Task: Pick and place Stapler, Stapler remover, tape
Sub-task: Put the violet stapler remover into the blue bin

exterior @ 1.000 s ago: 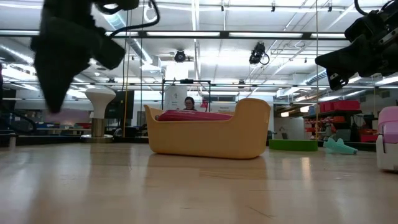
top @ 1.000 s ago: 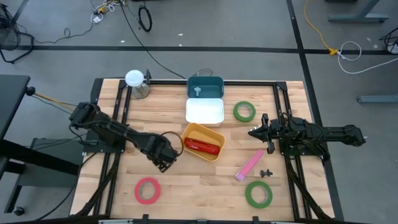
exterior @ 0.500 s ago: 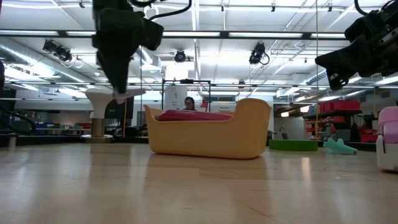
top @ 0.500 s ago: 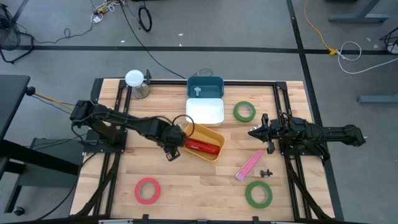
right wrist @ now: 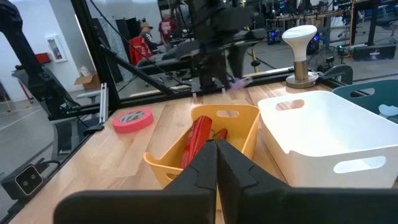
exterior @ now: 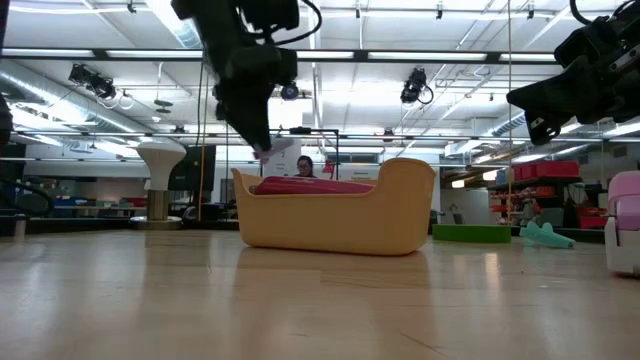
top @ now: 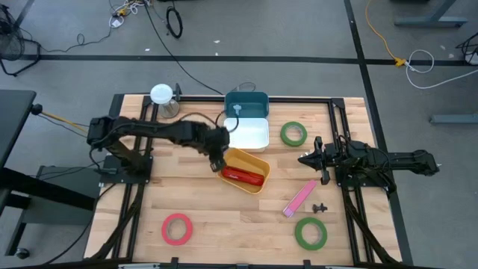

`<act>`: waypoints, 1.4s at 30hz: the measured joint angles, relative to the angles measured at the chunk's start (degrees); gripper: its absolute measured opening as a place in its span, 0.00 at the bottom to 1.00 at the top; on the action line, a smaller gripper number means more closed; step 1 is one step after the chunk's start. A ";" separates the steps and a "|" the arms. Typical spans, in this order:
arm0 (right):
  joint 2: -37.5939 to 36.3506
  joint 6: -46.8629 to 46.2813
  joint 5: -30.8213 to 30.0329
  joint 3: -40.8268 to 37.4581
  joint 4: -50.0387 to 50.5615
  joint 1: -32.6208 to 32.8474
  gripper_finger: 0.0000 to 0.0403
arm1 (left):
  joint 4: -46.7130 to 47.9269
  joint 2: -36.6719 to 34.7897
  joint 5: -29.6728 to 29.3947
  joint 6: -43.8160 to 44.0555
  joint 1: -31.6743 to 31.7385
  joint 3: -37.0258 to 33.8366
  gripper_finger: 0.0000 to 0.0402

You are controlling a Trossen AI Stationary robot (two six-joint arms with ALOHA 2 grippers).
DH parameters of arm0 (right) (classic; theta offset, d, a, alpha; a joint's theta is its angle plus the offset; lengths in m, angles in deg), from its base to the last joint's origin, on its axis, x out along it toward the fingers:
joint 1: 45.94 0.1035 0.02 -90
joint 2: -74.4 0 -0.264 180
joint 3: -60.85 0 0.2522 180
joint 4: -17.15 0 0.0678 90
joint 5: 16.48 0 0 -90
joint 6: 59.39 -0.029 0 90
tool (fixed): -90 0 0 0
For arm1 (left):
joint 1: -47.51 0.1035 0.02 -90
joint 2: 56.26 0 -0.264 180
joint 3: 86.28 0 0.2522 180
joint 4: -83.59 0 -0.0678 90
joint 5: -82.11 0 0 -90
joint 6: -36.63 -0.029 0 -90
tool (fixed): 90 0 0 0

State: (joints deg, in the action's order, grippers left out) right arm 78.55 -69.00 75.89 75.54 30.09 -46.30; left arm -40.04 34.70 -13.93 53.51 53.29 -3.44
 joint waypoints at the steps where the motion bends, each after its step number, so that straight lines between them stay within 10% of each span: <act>1: 0.01 0.02 0.00 -0.02 0.00 -0.01 0.02 | -0.81 0.00 1.19 -1.38 1.32 0.00 0.31; 23: 0.00 0.02 0.02 -0.02 0.00 -0.02 0.02 | -1.46 -0.29 4.17 -18.43 21.21 0.13 0.27; 42: 0.02 0.01 0.02 0.00 0.00 -0.01 0.02 | 4.02 -0.48 2.72 -27.88 26.09 16.87 0.26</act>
State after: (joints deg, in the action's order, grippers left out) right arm 78.57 -68.99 75.91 75.54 30.09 -46.31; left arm -36.02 34.22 -11.21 25.62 79.38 13.43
